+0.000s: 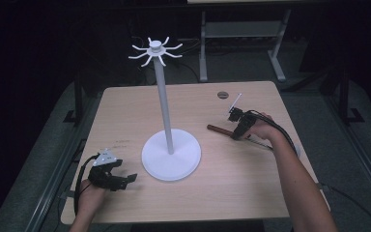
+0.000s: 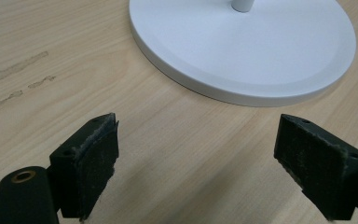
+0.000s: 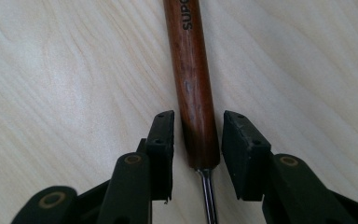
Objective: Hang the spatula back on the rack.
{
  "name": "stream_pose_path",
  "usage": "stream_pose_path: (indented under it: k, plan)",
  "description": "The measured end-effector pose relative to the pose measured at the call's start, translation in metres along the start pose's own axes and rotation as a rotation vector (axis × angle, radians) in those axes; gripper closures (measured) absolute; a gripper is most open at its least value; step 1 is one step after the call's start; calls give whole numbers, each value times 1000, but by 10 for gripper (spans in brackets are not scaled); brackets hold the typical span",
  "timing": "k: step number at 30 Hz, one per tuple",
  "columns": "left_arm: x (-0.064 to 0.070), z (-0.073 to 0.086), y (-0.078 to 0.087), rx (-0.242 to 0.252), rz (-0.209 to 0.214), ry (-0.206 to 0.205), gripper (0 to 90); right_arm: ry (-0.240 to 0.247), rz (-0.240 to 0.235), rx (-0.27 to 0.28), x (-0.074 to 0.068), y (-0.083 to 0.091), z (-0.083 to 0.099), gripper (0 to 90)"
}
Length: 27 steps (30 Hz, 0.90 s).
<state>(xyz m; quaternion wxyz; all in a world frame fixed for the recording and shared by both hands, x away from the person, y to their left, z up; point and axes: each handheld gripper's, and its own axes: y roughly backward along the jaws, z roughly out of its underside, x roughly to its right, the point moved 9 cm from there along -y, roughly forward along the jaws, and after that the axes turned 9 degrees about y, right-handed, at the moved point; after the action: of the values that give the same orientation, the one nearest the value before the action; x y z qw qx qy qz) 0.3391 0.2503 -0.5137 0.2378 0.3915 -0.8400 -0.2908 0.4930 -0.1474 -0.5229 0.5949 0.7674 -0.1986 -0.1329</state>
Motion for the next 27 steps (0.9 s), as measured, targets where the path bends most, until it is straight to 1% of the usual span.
stream_pose_path:
  k: [2,3,5,7,13,17,20,21,23,26,27]
  plan:
    - [0,0,0,0,0,3,133,7,-8,-4,0,-2,0,654]
    - [0,0,0,0,1,3,132,12,-1,-9,0,-4,0,662]
    - [0,0,0,0,1,4,132,12,-2,-14,0,-4,1,682]
    - [0,0,0,1,0,3,133,11,3,-16,1,-5,1,685]
    - [0,0,0,0,-1,-3,132,11,-2,-12,1,-5,1,697]
    - [0,0,0,0,0,0,133,23,3,-10,1,-5,1,707]
    - [0,0,0,1,0,1,133,29,8,-8,2,-4,1,718]
    - [0,0,0,1,0,0,132,31,15,-7,2,-4,1,728]
    - [0,0,0,1,0,2,133,27,12,-4,2,-4,1,732]
    - [0,0,0,0,0,0,132,24,10,19,3,0,0,734]
    - [0,0,0,0,0,0,133,24,10,19,3,0,0,734]
